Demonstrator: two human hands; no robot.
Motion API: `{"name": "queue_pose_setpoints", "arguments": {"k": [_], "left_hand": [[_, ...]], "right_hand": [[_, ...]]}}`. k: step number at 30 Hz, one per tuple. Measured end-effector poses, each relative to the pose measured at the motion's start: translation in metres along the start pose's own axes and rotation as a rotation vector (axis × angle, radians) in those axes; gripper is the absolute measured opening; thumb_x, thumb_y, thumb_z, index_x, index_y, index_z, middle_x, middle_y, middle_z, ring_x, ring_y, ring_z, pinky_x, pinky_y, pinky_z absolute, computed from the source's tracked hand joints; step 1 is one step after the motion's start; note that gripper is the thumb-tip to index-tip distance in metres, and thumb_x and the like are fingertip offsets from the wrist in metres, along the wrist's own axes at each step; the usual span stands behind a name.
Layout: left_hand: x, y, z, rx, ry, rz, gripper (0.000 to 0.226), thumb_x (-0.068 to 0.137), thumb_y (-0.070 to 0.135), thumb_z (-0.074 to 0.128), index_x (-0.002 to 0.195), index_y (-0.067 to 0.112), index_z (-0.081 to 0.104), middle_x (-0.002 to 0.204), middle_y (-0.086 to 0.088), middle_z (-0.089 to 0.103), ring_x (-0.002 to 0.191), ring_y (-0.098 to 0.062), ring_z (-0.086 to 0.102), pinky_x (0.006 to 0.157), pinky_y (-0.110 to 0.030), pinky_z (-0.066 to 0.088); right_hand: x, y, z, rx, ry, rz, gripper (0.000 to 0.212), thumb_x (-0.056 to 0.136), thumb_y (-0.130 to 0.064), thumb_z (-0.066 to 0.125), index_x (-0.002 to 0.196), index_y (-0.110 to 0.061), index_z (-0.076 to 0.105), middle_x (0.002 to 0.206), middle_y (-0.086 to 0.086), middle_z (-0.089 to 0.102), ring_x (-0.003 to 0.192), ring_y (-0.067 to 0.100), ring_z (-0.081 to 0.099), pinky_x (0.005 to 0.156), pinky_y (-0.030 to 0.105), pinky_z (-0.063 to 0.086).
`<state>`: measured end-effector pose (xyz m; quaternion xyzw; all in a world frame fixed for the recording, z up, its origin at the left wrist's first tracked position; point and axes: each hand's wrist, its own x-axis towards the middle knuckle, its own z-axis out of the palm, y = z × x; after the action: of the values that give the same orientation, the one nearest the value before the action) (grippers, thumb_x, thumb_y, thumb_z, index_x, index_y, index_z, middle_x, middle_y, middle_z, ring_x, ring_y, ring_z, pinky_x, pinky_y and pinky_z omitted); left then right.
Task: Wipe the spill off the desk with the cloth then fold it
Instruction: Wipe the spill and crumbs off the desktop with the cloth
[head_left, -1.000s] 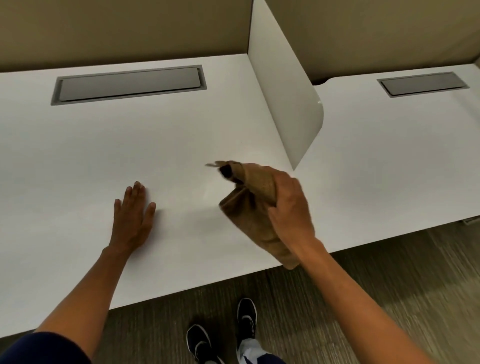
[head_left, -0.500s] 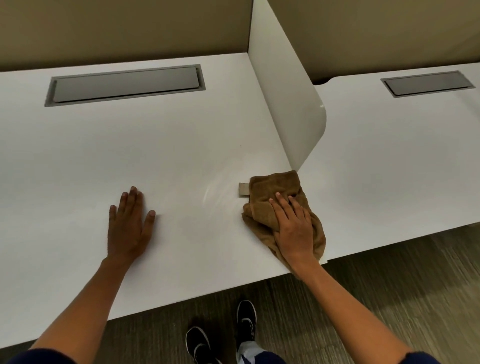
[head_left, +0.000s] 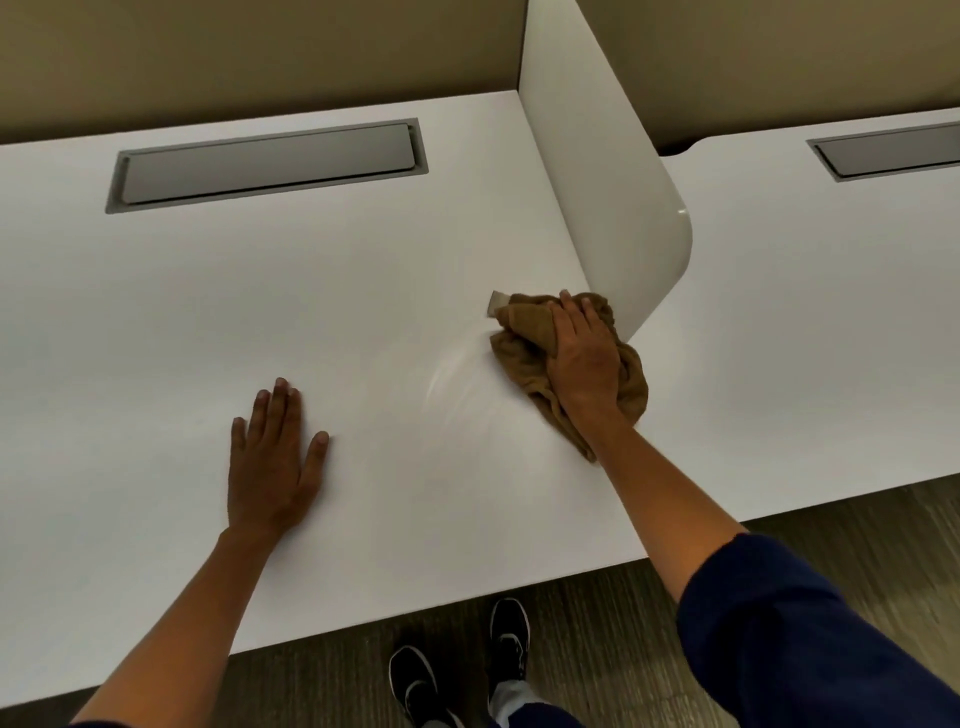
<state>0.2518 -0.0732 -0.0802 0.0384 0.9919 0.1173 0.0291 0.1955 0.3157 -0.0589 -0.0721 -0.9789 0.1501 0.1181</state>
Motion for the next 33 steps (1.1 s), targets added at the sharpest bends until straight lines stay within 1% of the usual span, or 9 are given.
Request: {"name": "queue_pose_setpoints", "arguments": {"k": [5, 9, 11, 13, 16, 21, 26, 29, 33], "left_hand": [[0.001, -0.001, 0.0, 0.006, -0.004, -0.003, 0.075, 0.097, 0.056, 0.017, 0.159, 0.015, 0.013, 0.167, 0.004, 0.001, 0.154, -0.014, -0.001, 0.124, -0.044, 0.004], [0.001, -0.003, 0.0, 0.014, 0.003, 0.005, 0.073, 0.097, 0.054, 0.02, 0.158, 0.013, 0.018, 0.167, 0.001, 0.006, 0.154, -0.018, 0.004, 0.123, -0.047, 0.008], [0.001, -0.003, 0.0, 0.013, 0.005, 0.005, 0.073, 0.098, 0.054, 0.02, 0.158, 0.013, 0.018, 0.167, 0.0, 0.007, 0.154, -0.019, 0.004, 0.123, -0.048, 0.009], [0.002, -0.003, 0.0, 0.01, 0.007, 0.006, 0.073, 0.098, 0.054, 0.02, 0.158, 0.013, 0.017, 0.167, 0.0, 0.007, 0.154, -0.019, 0.005, 0.123, -0.048, 0.008], [0.001, -0.003, 0.0, 0.011, 0.005, 0.011, 0.073, 0.097, 0.054, 0.018, 0.158, 0.013, 0.017, 0.167, 0.0, 0.007, 0.154, -0.019, 0.004, 0.123, -0.047, 0.007], [0.001, -0.004, -0.002, -0.019, 0.005, 0.021, 0.073, 0.097, 0.054, 0.018, 0.158, 0.013, 0.017, 0.167, -0.001, 0.007, 0.154, -0.019, 0.004, 0.123, -0.046, 0.004], [0.001, -0.008, -0.003, -0.054, -0.009, 0.047, 0.072, 0.097, 0.05, 0.021, 0.157, 0.011, 0.019, 0.167, -0.002, 0.008, 0.154, -0.02, 0.004, 0.123, -0.046, 0.002], [0.001, -0.012, -0.005, -0.084, -0.025, 0.064, 0.072, 0.097, 0.049, 0.021, 0.157, 0.01, 0.02, 0.167, -0.004, 0.009, 0.154, -0.021, 0.004, 0.123, -0.046, 0.001], [-0.001, -0.015, -0.007, -0.134, -0.048, 0.09, 0.073, 0.096, 0.049, 0.021, 0.157, 0.009, 0.019, 0.167, -0.005, 0.009, 0.154, -0.021, 0.004, 0.122, -0.045, 0.0]], "right_hand": [[0.037, -0.006, 0.01, 0.029, 0.018, 0.044, 0.044, 0.098, -0.015, 0.037, 0.14, -0.007, 0.051, 0.147, 0.013, 0.048, 0.138, 0.036, 0.041, 0.115, 0.049, 0.032], [0.038, -0.006, 0.009, 0.061, -0.008, 0.027, 0.042, 0.097, -0.014, 0.044, 0.137, -0.007, 0.054, 0.14, 0.013, 0.055, 0.131, 0.033, 0.048, 0.114, 0.044, 0.032], [0.034, -0.005, 0.005, 0.041, -0.035, 0.007, 0.041, 0.096, -0.02, 0.045, 0.134, -0.01, 0.056, 0.136, 0.01, 0.057, 0.126, 0.032, 0.051, 0.109, 0.044, 0.035], [0.026, -0.003, 0.0, -0.013, -0.06, 0.01, 0.039, 0.095, -0.026, 0.048, 0.131, -0.015, 0.058, 0.134, 0.007, 0.058, 0.121, 0.032, 0.05, 0.1, 0.047, 0.041], [0.008, -0.004, -0.005, -0.056, -0.069, 0.029, 0.034, 0.096, -0.027, 0.049, 0.127, -0.018, 0.06, 0.131, 0.004, 0.059, 0.117, 0.032, 0.05, 0.089, 0.045, 0.044], [-0.025, -0.005, -0.014, -0.079, -0.089, 0.065, 0.034, 0.099, -0.028, 0.047, 0.129, -0.016, 0.059, 0.13, 0.004, 0.059, 0.119, 0.034, 0.047, 0.087, 0.047, 0.045], [-0.07, -0.004, -0.026, -0.107, -0.082, 0.103, 0.033, 0.099, -0.025, 0.048, 0.128, -0.015, 0.06, 0.132, 0.004, 0.059, 0.116, 0.035, 0.048, 0.081, 0.042, 0.042], [-0.097, 0.002, -0.034, -0.116, -0.124, 0.119, 0.035, 0.1, -0.026, 0.048, 0.132, -0.015, 0.058, 0.137, 0.007, 0.055, 0.119, 0.037, 0.046, 0.084, 0.045, 0.041], [-0.13, 0.013, -0.045, -0.128, -0.189, 0.191, 0.041, 0.1, -0.03, 0.048, 0.139, -0.018, 0.051, 0.146, 0.006, 0.047, 0.131, 0.036, 0.038, 0.096, 0.05, 0.038]]}}
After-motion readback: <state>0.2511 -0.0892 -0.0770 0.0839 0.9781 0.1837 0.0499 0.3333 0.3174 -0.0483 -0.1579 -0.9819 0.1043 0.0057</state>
